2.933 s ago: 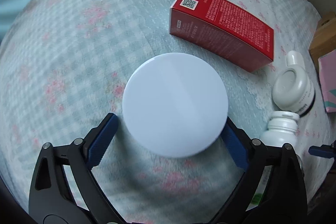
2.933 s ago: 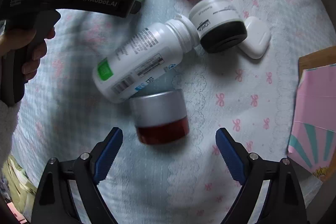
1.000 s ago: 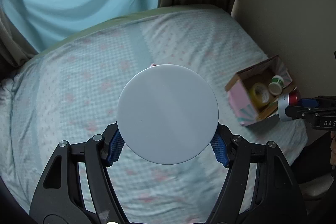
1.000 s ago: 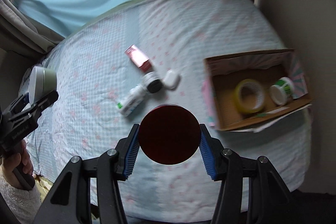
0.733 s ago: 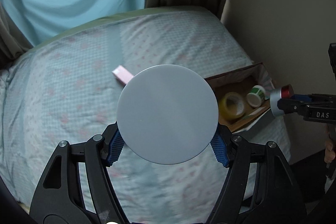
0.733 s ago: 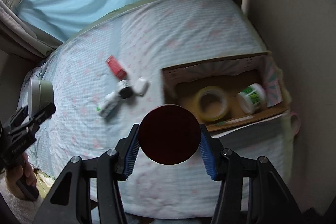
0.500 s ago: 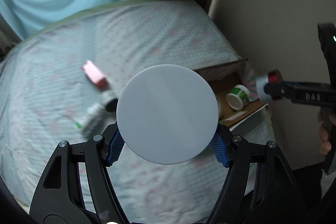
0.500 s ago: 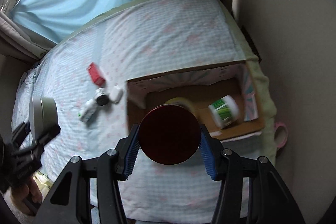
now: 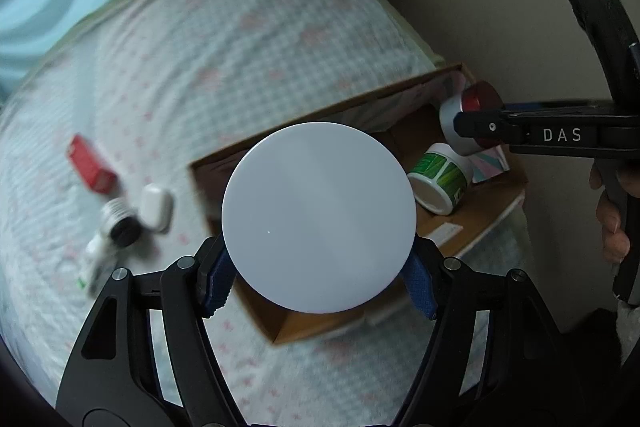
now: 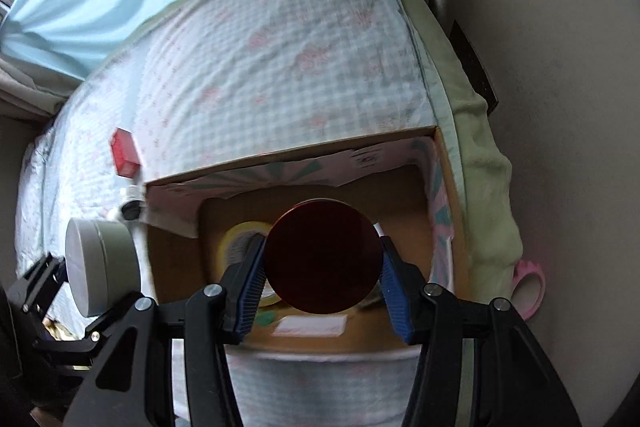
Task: Organize rigid objects
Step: 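Carry the white jar and red-lidded jar with both tools over the box, then open both tools to drop the two jars into the box, then lift both tools away from the box toward the pill bottle, then grasp the white pill bottle with the left tool while the right tool grasps the black-lidded jar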
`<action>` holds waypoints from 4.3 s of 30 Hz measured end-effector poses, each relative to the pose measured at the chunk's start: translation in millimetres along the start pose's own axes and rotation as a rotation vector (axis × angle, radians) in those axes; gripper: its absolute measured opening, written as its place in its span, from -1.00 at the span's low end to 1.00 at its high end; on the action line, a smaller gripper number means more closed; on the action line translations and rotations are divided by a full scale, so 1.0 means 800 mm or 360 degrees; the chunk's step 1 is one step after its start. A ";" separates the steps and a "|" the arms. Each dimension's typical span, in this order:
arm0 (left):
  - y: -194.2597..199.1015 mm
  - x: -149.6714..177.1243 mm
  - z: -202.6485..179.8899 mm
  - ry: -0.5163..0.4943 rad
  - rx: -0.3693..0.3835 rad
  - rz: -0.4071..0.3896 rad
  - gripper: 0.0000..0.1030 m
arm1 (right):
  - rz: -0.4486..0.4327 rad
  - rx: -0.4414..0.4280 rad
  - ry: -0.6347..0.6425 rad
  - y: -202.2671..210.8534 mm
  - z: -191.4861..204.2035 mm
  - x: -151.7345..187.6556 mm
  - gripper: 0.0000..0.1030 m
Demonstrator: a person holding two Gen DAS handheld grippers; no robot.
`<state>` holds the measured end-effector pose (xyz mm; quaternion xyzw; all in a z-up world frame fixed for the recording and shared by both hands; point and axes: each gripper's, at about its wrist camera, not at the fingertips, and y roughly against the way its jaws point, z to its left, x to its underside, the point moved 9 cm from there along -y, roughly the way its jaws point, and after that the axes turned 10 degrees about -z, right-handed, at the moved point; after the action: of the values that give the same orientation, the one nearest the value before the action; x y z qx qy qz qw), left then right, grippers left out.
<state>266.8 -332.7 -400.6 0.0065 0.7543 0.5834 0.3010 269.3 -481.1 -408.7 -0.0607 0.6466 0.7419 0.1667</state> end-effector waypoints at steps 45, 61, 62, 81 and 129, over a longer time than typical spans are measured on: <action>0.022 0.030 -0.010 -0.0039 -0.0107 0.0014 1.00 | -0.0176 -0.0015 -0.0264 0.022 -0.047 -0.003 1.00; 0.213 0.055 0.091 0.0116 -0.0327 -0.0279 1.00 | -0.0292 -0.0044 -0.0024 0.134 0.070 0.005 1.00; 0.225 0.057 0.099 0.0127 -0.0338 -0.0299 1.00 | -0.0305 -0.0040 0.0009 0.144 0.086 0.007 1.00; 0.319 0.143 0.297 0.0226 -0.0225 -0.0368 1.00 | -0.0415 -0.0045 0.0335 0.181 0.325 0.063 1.00; -0.113 0.174 0.363 -0.0549 0.0134 0.0110 0.06 | 0.0111 -0.0791 0.2682 -0.251 0.492 0.077 0.49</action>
<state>318.2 -56.7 -583.0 0.1450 0.7145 0.5515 0.4054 326.8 -63.4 -554.5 -0.6029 0.3758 0.5743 -0.4068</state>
